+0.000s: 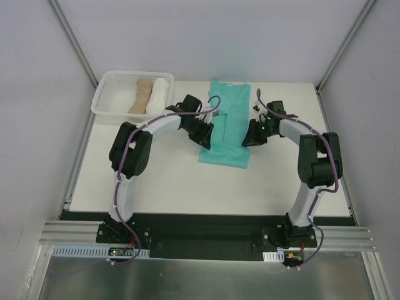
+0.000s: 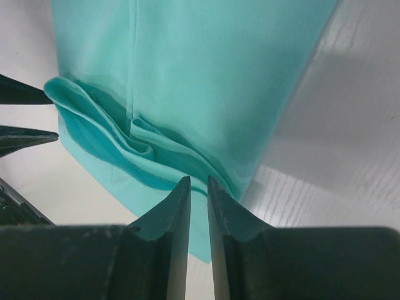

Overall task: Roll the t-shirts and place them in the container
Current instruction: Roll the T-shirt to the center of the board.

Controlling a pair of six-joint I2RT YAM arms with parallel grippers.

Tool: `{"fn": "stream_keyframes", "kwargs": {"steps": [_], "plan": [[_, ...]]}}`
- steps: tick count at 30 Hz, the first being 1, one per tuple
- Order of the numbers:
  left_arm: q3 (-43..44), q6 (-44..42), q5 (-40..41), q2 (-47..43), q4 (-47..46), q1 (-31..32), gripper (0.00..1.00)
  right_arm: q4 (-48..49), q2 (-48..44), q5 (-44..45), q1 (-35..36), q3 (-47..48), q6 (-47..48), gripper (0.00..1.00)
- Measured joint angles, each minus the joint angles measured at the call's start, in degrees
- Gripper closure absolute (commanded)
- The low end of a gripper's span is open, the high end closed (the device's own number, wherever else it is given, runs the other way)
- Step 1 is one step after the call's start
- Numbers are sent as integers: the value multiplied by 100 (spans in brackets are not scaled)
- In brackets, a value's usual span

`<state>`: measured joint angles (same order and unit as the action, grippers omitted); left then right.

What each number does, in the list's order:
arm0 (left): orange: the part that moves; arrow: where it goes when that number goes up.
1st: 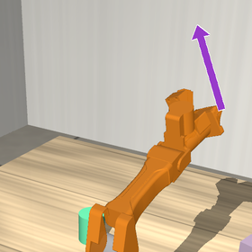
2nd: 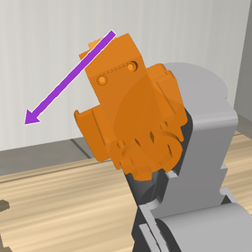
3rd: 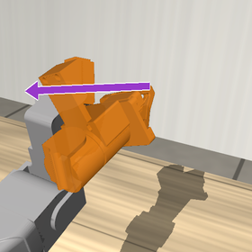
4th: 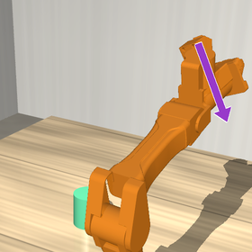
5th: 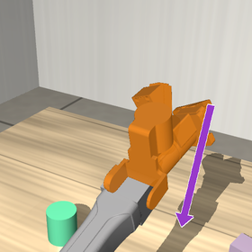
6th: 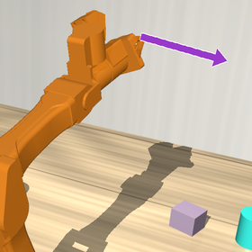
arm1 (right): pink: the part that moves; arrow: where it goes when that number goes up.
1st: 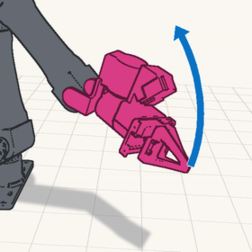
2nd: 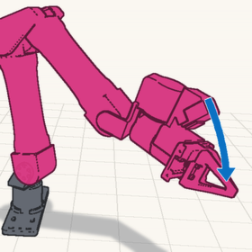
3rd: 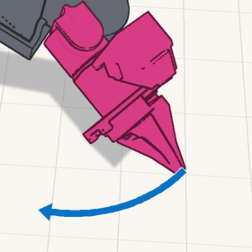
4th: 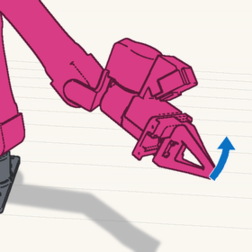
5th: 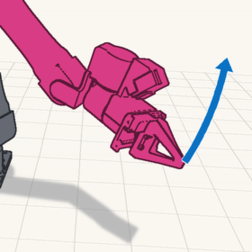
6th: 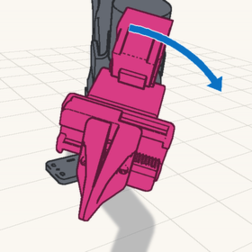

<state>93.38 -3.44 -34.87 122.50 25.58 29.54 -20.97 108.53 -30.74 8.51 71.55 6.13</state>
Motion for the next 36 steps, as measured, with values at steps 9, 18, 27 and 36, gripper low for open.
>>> {"fn": "stream_keyframes", "kwargs": {"steps": [9,18,27,36], "plan": [[-2621,-3318,404,-2140,-796,896,49,87,146,-9,2,39,-122,78],[-3158,-5421,518,-2365,-1419,1287,48,111,225,-13,2,57,-151,78],[-3060,-6100,949,-1759,-1843,1292,58,109,247,-57,-70,57,-212,76],[-2623,-6210,1427,-1399,-1668,1403,100,39,-33,-52,-343,42,-92,61]]}}
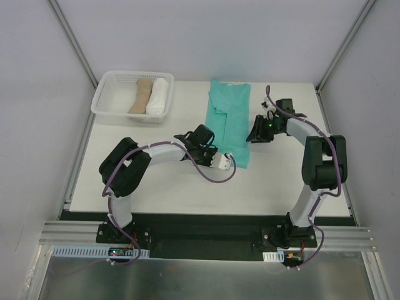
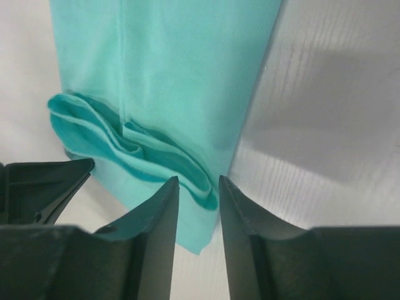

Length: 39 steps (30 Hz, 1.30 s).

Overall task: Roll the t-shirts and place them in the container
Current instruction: Roll the T-shirt to the center of the board.

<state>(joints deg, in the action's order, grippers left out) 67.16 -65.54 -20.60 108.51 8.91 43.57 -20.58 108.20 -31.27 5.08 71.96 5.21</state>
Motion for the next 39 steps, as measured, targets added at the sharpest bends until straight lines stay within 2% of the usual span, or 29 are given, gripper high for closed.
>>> {"fn": "stream_keyframes", "kwargs": {"steps": [3,6,12,15,16,22,28,34,39], "plan": [[133,278,-39,0,319,-4,100,-125,-490,-20,-103,-37,304,55],[520,848,-442,7,1016,-59,100,-136,-1215,-52,-129,-280,903,48],[1268,2371,-1812,101,1698,-306,100,-26,-3309,-44,531,-1993,3123,42],[1388,3112,-2479,374,1790,-415,100,92,-4094,-39,1027,-3012,4144,40],[1390,3342,-2649,490,1803,-446,100,94,-4275,-11,1167,-3294,4411,37],[1239,4334,-3366,905,1716,-466,100,227,-4588,173,1840,-3947,5445,35],[1005,5154,-3904,925,1270,-529,100,599,-4872,367,2339,-4295,6030,33],[881,5849,-4489,994,920,-780,100,758,-4896,518,2726,-4527,6286,32],[881,6107,-4811,1054,826,-916,100,1036,-4843,796,2896,-4671,6314,33]]}}
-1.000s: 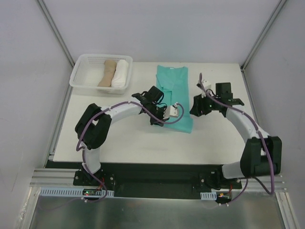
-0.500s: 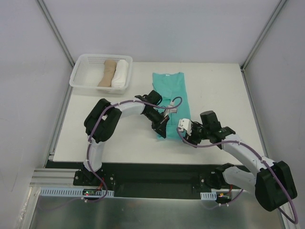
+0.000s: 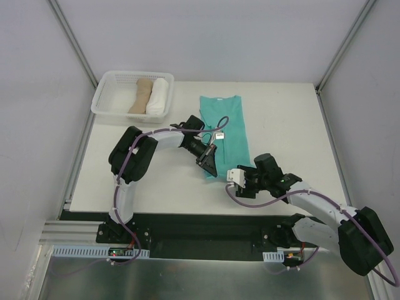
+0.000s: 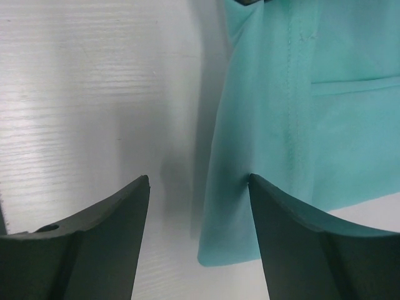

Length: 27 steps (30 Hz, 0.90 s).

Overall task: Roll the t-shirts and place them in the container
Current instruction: Roll the T-shirt to the center of the board.

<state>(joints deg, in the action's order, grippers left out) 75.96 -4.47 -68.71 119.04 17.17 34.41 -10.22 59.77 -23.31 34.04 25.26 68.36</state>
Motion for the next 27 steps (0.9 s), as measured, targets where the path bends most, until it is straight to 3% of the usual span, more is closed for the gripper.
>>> {"fn": "stream_keyframes", "kwargs": {"steps": [8,17,18,19,23,27], "plan": [[0,197,-341,179,-68,-11,100,820,634,549,203,-20,13,39],[0,251,-490,374,-70,-356,100,1316,1128,1056,503,26,219,71],[0,249,-490,374,-70,-385,97,1320,1161,1095,511,26,251,76],[0,249,-487,374,-70,-420,87,1342,1209,1104,511,28,299,79],[-146,164,-227,256,-155,-490,67,1279,1285,1064,505,72,391,87],[-970,-284,695,-710,-160,-490,53,560,1408,706,380,439,363,92]]}}
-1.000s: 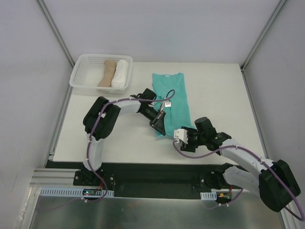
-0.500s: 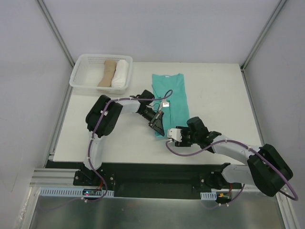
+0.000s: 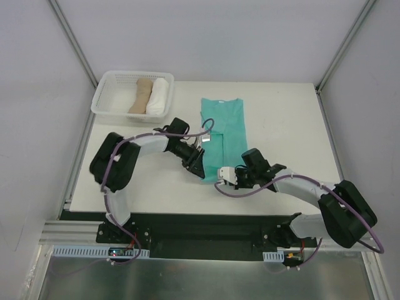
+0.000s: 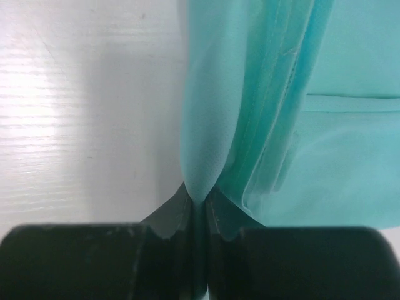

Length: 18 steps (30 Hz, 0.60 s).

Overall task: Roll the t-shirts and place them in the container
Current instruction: Roll the T-shirt to the center of the board.

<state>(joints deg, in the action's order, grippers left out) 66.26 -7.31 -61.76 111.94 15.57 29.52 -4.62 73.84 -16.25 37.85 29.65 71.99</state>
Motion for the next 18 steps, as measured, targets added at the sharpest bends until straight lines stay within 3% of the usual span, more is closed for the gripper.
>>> {"fn": "stream_keyframes", "kwargs": {"steps": [5,8,18], "plan": [[-1329,-686,1327,-2291,-306,24,46,-1296,809,-627,-247,1207,-221,93],[-1766,-1029,1961,-3023,-654,251,44,-1604,1043,-800,-378,1596,-317,93],[-2162,-1628,2721,-2396,-1912,1034,41,-2017,1248,-914,-568,1740,-555,93]]}}
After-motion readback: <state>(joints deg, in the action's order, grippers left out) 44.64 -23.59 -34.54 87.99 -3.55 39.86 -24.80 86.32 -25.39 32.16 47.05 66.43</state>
